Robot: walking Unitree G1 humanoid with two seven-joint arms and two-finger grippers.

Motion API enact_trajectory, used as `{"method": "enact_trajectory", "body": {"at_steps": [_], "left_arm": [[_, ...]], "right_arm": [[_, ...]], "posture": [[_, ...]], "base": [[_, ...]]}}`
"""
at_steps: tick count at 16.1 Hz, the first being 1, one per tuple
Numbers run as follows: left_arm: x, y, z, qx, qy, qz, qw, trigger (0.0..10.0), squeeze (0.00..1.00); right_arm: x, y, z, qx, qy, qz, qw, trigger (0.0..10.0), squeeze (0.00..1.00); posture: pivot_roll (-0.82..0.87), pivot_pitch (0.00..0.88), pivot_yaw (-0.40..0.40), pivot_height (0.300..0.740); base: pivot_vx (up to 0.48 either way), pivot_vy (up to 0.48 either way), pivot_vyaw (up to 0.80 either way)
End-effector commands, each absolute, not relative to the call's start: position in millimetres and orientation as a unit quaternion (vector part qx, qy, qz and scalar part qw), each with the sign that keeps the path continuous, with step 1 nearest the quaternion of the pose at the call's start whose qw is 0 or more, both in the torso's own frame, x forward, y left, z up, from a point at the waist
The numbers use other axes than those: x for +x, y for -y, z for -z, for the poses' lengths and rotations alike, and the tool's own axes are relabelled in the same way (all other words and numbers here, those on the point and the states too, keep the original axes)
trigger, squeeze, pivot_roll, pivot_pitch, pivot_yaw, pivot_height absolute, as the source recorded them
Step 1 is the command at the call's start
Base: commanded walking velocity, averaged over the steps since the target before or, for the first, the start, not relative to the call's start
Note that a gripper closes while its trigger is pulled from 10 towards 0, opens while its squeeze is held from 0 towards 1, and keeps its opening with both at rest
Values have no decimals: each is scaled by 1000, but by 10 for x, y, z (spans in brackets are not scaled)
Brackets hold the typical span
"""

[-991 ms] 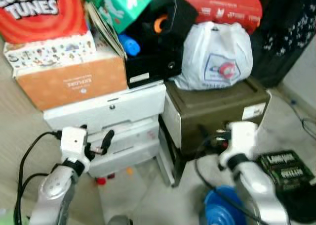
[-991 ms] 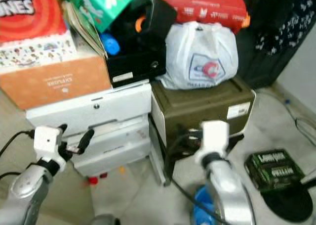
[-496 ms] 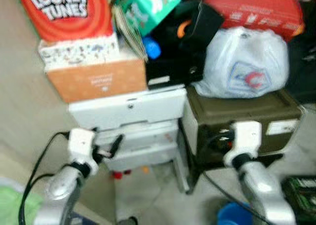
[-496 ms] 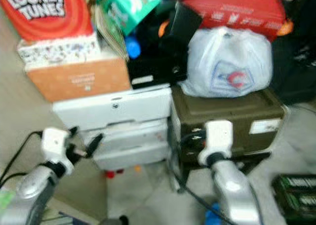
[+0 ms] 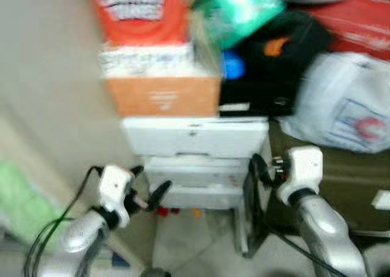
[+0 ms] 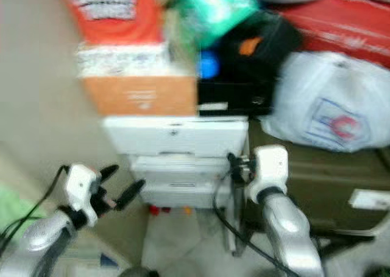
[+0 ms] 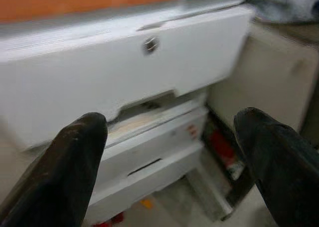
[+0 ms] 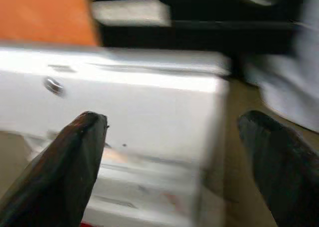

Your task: Clean up the room

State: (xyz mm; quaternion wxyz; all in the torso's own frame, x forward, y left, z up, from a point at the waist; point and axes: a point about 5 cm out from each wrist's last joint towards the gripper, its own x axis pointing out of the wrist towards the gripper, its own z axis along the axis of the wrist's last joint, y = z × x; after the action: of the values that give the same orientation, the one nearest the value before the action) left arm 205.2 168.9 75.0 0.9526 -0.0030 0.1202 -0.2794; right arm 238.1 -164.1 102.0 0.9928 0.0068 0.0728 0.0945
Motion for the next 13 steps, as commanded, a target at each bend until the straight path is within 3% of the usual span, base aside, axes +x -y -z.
{"method": "enact_trajectory", "body": {"at_steps": [1, 7, 13], "left_arm": [[2062, -1687, -751, -3, -124, 279, 952, 10000, 0], [2110, -1692, -793, -5, -112, 282, 953, 10000, 0], [2096, -1683, -783, -9, -114, 286, 951, 10000, 0]], "right_arm": [[2354, 1690, -1005, 6, -78, -87, 993, 10000, 0], [2364, 1678, -990, 3, -81, -88, 993, 10000, 0], [2349, 1679, -977, 3, -85, -87, 993, 10000, 0]], "posture": [[-52, 0, -9, 740], [-54, 0, -7, 740], [-55, 0, -8, 740]], "base": [[0, 0, 0], [0, 0, 0], [0, -253, 0]]}}
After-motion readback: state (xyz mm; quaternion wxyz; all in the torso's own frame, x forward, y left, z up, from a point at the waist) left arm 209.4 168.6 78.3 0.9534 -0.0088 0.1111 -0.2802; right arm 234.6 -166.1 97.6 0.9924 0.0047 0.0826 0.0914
